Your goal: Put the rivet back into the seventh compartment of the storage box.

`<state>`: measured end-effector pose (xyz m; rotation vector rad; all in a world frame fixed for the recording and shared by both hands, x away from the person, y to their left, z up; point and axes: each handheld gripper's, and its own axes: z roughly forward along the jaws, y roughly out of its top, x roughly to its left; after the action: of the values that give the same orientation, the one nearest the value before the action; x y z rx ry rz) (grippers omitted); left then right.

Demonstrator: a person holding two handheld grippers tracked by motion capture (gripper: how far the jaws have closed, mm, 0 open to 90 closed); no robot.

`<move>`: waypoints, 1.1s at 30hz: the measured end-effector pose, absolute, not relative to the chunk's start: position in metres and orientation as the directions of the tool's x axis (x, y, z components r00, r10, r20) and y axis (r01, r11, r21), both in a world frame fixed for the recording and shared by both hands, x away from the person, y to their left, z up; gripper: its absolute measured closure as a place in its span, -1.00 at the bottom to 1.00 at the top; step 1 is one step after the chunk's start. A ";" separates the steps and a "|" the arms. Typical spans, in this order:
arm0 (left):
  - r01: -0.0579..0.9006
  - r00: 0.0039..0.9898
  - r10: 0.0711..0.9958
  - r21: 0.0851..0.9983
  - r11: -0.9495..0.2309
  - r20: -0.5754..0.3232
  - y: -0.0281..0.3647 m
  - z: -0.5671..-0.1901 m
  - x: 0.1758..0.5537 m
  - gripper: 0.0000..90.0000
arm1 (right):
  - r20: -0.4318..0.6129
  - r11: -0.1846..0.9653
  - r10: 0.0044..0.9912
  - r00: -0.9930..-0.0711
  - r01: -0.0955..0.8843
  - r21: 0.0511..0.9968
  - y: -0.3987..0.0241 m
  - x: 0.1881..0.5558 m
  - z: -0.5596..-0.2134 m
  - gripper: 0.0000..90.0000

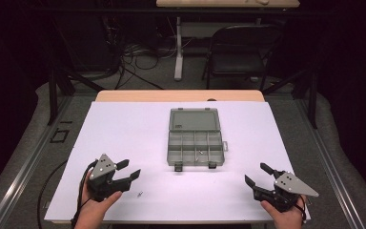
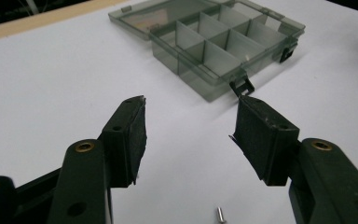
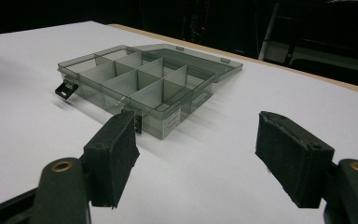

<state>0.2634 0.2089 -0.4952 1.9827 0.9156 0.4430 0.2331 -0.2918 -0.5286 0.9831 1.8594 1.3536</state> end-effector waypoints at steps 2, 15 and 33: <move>0.442 0.662 0.748 0.830 -0.340 -0.046 0.211 -0.500 0.262 -0.03 | -0.059 0.192 0.849 -0.525 0.202 0.960 -0.291 0.233 -0.529 -0.37; 0.479 0.650 0.755 0.820 -0.314 -0.091 0.223 -0.516 0.254 0.11 | -0.059 0.194 0.851 -0.522 0.208 0.959 -0.291 0.233 -0.529 -0.37; 0.579 0.637 0.757 0.739 -0.344 -0.146 0.218 -0.536 0.256 0.50 | -0.058 0.193 0.850 -0.524 0.207 0.959 -0.292 0.234 -0.529 -0.37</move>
<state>0.2556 0.2179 -0.5359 2.0565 1.0413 0.2823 0.2337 -0.2917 -0.5292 0.9871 1.8626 1.3533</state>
